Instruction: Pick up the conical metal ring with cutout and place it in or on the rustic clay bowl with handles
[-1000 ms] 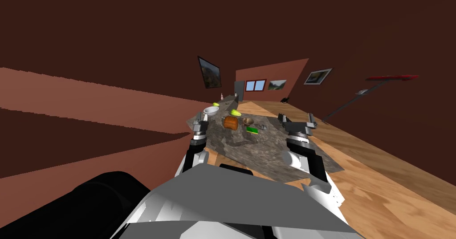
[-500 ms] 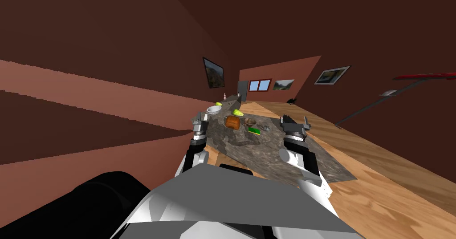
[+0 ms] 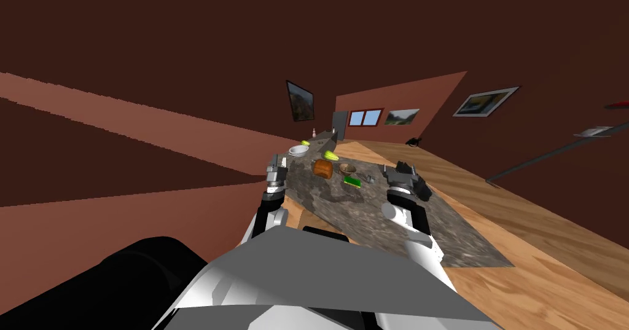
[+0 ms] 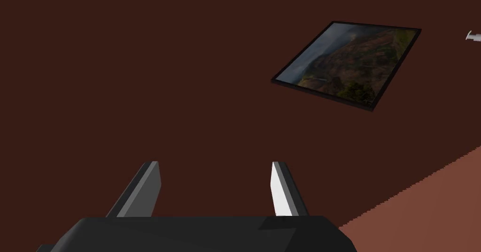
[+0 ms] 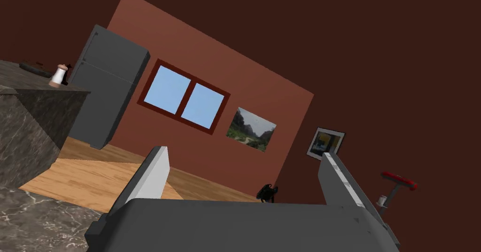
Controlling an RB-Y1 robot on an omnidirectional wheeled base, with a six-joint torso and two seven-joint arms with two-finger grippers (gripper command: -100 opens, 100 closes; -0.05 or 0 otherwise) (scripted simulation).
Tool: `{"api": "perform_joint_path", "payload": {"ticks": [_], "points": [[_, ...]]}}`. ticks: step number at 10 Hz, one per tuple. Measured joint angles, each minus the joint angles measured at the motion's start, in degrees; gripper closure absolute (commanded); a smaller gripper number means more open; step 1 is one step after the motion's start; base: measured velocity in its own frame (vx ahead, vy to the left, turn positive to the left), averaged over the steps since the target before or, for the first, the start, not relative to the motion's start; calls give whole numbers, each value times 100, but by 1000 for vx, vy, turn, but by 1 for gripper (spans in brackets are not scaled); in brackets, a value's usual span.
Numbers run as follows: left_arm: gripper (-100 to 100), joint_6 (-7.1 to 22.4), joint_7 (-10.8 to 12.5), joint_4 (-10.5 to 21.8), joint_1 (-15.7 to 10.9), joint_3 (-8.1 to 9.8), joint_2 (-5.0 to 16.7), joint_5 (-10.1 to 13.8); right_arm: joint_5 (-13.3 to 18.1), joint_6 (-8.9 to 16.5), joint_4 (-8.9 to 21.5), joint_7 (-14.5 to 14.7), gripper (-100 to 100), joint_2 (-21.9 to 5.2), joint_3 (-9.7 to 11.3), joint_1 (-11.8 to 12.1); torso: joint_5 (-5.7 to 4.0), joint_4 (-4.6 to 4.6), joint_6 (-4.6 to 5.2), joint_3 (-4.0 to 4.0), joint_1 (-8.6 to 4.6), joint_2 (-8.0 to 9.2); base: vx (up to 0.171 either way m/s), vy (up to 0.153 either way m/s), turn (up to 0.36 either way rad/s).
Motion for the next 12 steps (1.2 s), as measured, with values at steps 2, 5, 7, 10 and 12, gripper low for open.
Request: {"api": "perform_joint_path", "payload": {"ticks": [2, 5, 7, 10, 12], "points": [[0, 0, 0, 0, 0, 0, 0, 0, -352, 119, 327, -200, -100, 34, 0, -171, -1, 0, 0, 0, -6, 1, -13, -60, 117], [0, 0, 0, 0, 0, 0, 0, 0, -708, 142, 719, -432, -100, 52, 68, -262, -1, -1, 0, -2, -6, -3, -4, -57, 121], [0, 0, 0, 0, 0, 0, 0, 0, -887, 120, 1013, -551, -100, 65, 114, -343, 0, 0, 2, 0, -3, 1, -11, -68, 120], [0, 0, 0, 0, 0, 1, 1, 0, -1322, 140, 1526, -777, -100, 162, 225, -446, -5, 0, 3, 0, -20, 0, -13, -101, 152], [0, 0, 0, 0, 1, 1, 0, 0, -1597, 182, 1786, -881, -100, 280, 262, -497, -3, 0, 4, 1, -13, 2, -16, -79, 100]]}}
